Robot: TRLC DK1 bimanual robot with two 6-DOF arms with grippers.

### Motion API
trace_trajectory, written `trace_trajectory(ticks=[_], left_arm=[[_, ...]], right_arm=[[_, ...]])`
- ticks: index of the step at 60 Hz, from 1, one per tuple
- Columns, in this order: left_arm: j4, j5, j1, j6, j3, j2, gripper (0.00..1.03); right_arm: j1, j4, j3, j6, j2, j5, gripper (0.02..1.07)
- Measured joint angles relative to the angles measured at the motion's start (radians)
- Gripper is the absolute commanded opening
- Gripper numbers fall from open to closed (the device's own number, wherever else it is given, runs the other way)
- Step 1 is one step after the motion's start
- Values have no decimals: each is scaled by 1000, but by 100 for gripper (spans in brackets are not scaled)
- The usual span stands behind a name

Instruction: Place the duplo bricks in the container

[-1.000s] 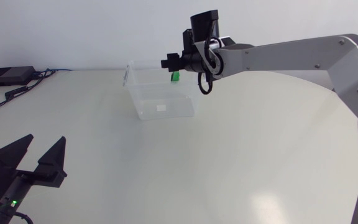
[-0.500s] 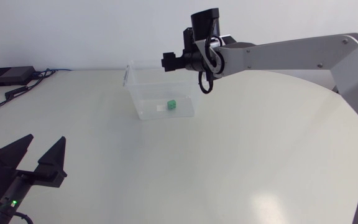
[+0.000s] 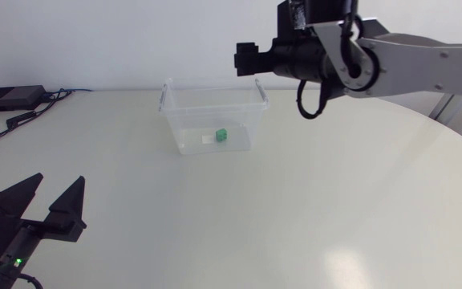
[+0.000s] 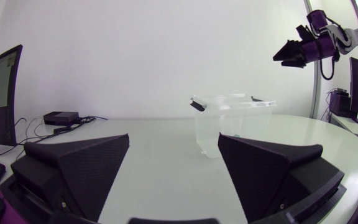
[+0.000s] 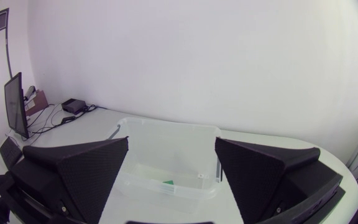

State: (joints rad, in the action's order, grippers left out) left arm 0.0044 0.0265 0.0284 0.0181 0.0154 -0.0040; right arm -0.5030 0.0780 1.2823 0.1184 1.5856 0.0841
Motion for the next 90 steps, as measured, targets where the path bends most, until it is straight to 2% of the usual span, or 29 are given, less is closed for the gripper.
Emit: trace_trajectory(ticks=[43, 66, 90], left_arm=[[0, 0, 0, 0, 0, 0, 100], [0, 0, 0, 0, 0, 0, 100], [0, -2, -2, 0, 0, 0, 100]], right_arm=[[-5, -5, -566, -53, -755, 81, 103], [-8, -127, -745, -66, -1147, 150, 103], [183, -131, -958, -84, -1345, 70, 103]])
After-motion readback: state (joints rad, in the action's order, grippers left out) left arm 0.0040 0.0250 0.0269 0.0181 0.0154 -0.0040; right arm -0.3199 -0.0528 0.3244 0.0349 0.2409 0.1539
